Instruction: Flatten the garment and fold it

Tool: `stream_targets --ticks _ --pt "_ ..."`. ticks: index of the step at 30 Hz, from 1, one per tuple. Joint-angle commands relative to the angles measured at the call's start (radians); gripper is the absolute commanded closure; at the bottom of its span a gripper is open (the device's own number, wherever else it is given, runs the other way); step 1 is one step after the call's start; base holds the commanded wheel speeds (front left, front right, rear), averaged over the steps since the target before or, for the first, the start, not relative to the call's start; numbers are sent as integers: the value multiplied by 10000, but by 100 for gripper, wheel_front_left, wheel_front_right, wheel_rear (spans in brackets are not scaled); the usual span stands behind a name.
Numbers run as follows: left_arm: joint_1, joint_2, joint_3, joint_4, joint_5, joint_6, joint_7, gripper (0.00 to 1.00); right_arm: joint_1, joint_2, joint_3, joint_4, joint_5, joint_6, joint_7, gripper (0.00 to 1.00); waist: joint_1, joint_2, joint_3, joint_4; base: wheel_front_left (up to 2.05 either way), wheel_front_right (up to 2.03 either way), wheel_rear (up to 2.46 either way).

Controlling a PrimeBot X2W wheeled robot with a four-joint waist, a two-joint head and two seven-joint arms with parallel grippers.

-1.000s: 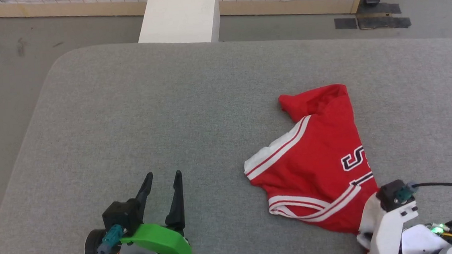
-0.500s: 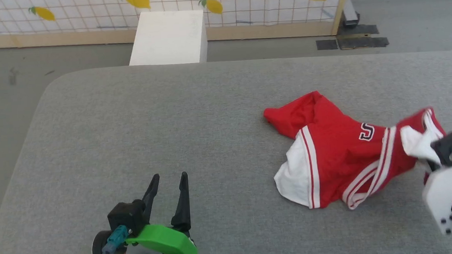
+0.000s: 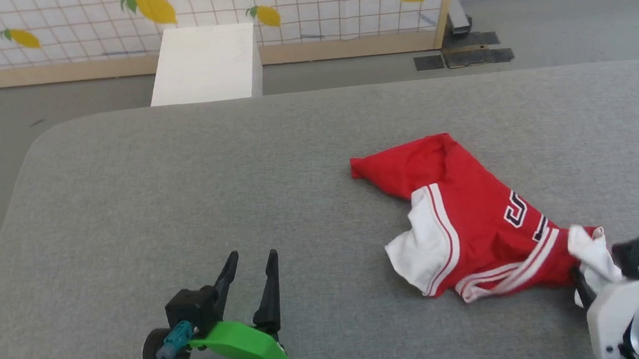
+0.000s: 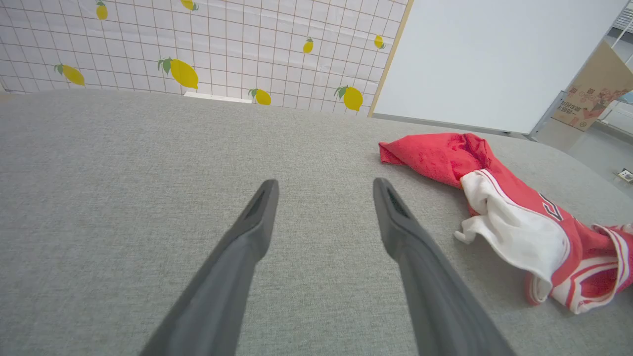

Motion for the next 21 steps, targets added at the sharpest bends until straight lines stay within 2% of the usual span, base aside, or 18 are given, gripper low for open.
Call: stream_targets --ticks 1,7,12,15,17,21 --pt "-14 -46 -8 14 145 -66 -49 0 -234 115 2 -286 166 -19 -320 0 0 31 -149 -169 0 0 0" --pt "-134 -154 -161 39 108 -164 -49 0 -173 382 37 -1438 883 -19 -1430 0 0 31 -157 -478 0 0 0" --pt "-547 -279 -692 170 107 -348 322 0 58 970 -735 -2112 1247 -19 -2848 0 0 31 0 -667 0 0 0" --pt "-989 -359 -1216 396 83 -446 1210 0 124 1784 -2308 -2192 929 -19 -3569 0 0 31 172 -785 0 0 0" --pt "-1393 -410 -1559 489 -22 -506 1943 0 109 2064 -2988 -2233 724 -19 -3881 0 0 31 329 -869 0 0 0" --pt "-2482 -464 -2326 479 -124 -711 3365 0 50 2229 -3496 -2167 546 -19 -4185 0 0 31 706 -1090 0 0 0"
